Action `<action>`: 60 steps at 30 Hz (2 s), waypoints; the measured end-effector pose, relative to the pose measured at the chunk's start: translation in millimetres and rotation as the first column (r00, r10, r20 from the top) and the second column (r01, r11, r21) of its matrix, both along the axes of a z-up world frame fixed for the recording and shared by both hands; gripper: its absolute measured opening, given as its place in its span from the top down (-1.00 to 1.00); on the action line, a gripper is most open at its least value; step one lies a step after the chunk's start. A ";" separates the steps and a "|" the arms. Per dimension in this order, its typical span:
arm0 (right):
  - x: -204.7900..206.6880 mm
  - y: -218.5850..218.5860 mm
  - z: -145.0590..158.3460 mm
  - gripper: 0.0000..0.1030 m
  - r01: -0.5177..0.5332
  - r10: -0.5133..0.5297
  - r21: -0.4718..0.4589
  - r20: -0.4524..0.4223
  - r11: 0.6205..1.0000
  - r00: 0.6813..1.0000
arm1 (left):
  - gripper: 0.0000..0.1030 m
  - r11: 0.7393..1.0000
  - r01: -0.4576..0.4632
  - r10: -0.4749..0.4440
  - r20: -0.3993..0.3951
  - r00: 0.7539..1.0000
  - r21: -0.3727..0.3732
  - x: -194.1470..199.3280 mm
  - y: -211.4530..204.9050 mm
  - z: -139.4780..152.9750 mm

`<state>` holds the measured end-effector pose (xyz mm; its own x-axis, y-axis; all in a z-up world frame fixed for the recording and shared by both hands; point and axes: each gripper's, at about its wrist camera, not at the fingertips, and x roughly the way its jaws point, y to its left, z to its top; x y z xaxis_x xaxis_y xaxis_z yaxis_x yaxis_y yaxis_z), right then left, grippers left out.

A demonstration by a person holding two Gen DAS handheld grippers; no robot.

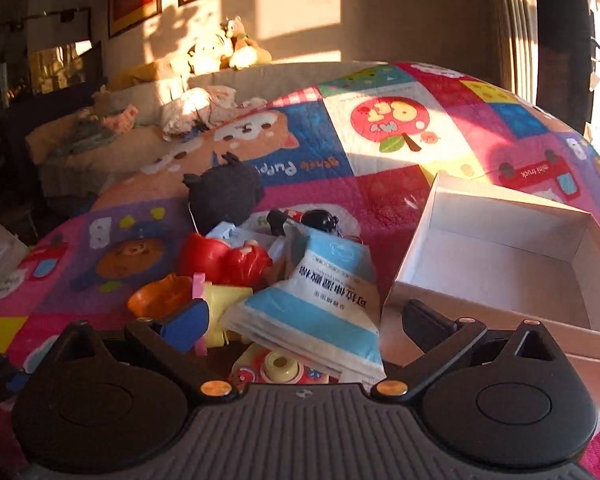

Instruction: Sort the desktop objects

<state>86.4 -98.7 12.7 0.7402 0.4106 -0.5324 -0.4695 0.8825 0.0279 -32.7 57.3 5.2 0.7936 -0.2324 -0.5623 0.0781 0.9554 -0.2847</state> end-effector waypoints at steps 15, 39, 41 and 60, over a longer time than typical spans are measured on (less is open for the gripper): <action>-32.5 -32.7 -15.9 0.48 0.055 -0.066 -0.075 -0.153 0.996 0.986 | -1.00 1.000 0.000 0.000 -0.009 1.000 0.009 2.0 -2.8 -0.1; -16.9 -34.3 -8.3 -0.22 0.016 -0.022 -0.039 -0.165 0.999 0.986 | -1.00 0.991 0.077 -0.074 -0.032 0.997 0.108 -4.7 -14.3 12.4; -40.9 -56.6 0.7 -0.22 0.023 -0.027 -0.033 -0.117 0.999 0.993 | -1.00 0.990 0.076 -0.074 -0.024 0.997 0.116 0.5 -14.4 13.5; -111.8 -159.3 -23.9 -0.56 0.266 -0.257 0.055 -0.130 0.963 0.958 | -0.99 0.957 0.212 -0.216 -0.001 0.976 0.197 -10.4 -41.1 19.9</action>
